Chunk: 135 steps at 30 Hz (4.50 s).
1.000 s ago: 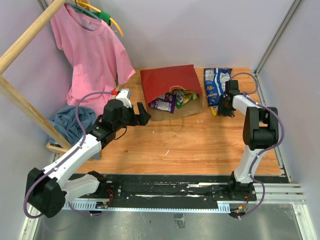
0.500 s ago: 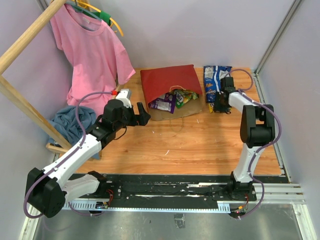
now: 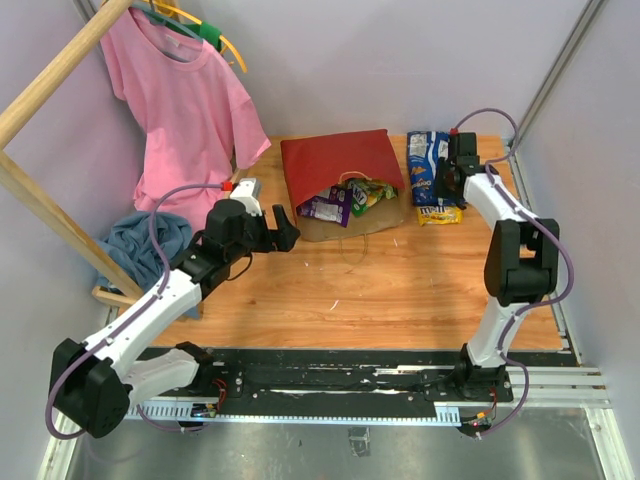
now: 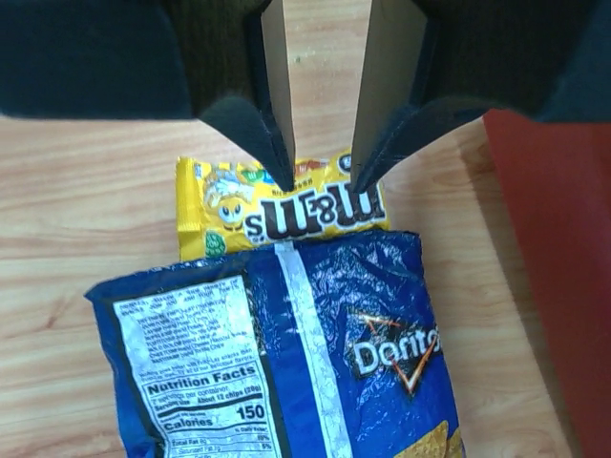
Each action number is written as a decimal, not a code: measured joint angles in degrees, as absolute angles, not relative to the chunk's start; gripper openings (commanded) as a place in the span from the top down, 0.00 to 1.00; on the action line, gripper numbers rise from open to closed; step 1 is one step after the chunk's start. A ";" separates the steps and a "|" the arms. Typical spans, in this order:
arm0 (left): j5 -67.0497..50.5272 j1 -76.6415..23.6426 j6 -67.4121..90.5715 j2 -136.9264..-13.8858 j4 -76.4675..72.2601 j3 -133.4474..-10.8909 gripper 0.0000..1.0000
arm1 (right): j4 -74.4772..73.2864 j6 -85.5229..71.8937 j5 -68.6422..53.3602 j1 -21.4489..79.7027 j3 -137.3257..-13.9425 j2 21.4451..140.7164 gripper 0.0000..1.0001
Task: Take the snacks out of the paper bag
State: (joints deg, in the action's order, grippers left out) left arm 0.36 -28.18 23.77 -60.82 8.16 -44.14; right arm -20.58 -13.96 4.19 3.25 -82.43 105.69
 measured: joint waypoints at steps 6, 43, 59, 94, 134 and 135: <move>0.93 -28.18 23.57 -58.63 8.97 -44.14 0.00 | -18.90 -13.61 3.90 3.22 -82.56 111.98 0.69; 0.14 -28.18 23.59 -58.28 9.61 -44.14 0.00 | -22.39 -15.53 0.03 3.25 -66.02 97.73 0.18; -2.37 -28.18 24.49 -60.38 7.40 -43.62 0.00 | 23.38 -44.66 -3.95 29.56 -29.36 79.33 0.17; -1.58 -28.18 23.40 -53.67 8.71 -38.74 0.00 | 31.66 -61.21 3.22 29.91 -58.08 113.97 0.41; 3.18 -28.18 22.06 -56.95 8.80 -41.12 0.00 | 16.56 -54.57 -1.96 35.92 -41.15 74.11 0.99; 3.70 -28.18 21.85 -56.97 8.97 -41.25 0.00 | 14.11 -54.37 -2.07 35.92 -39.70 71.11 0.99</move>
State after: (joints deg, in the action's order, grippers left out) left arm 3.70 -28.18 21.85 -56.97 8.97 -41.25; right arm 14.11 -54.37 -2.07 35.92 -39.70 71.11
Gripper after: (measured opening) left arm 0.994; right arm 0.099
